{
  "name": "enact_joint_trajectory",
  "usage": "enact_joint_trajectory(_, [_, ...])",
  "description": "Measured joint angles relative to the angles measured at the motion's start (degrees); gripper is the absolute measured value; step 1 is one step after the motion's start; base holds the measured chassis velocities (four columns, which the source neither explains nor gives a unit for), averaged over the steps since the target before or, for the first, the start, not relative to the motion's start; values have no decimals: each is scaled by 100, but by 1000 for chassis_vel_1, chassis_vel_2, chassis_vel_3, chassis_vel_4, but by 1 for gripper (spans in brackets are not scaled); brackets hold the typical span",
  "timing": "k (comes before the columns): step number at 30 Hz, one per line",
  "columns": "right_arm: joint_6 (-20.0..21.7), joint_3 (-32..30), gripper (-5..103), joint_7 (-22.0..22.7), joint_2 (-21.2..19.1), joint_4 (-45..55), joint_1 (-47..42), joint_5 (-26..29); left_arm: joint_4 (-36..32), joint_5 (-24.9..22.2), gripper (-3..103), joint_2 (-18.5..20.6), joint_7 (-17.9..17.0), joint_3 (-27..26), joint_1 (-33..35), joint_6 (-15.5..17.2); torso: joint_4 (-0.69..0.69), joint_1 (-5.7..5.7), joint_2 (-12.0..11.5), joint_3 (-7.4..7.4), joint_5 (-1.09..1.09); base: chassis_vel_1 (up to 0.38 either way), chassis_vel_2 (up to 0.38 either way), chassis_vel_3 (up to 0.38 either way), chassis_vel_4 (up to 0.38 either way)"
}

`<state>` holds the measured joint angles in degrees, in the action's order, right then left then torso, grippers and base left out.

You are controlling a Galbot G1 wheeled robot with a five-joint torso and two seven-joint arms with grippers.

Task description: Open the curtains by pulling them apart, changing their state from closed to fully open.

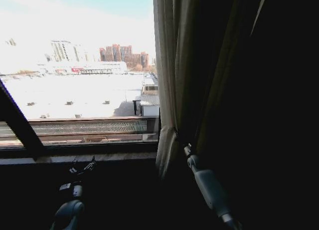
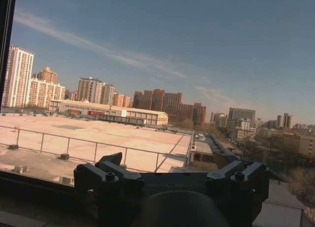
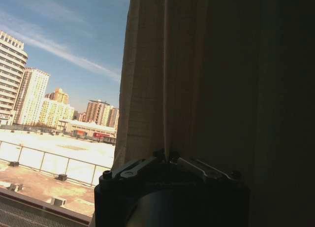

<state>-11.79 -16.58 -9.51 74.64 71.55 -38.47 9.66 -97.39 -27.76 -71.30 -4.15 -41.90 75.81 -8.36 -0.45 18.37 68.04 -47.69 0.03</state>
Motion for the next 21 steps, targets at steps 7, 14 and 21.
enact_joint_trajectory(7, [137, -67, 0, 506, 8, -302, 97, -229, 1, 0, 100, 3, -2, -6, 0, 0, 11, 0, 1, 0, -7, 2, -4, 2, 1])
enact_joint_trajectory(14, [329, -405, 0, 1376, -160, -769, 297, -401, 1, 0, 100, 2, -3, -6, 0, 0, 1, 0, 0, 0, -1, 34, 23, -20, -24])
enact_joint_trajectory(21, [724, -647, 0, 2290, -435, -789, 339, -560, 1, 0, 100, 1, -1, -2, 0, 0, 2, 0, 0, 0, -1, 0, 0, 0, 0])
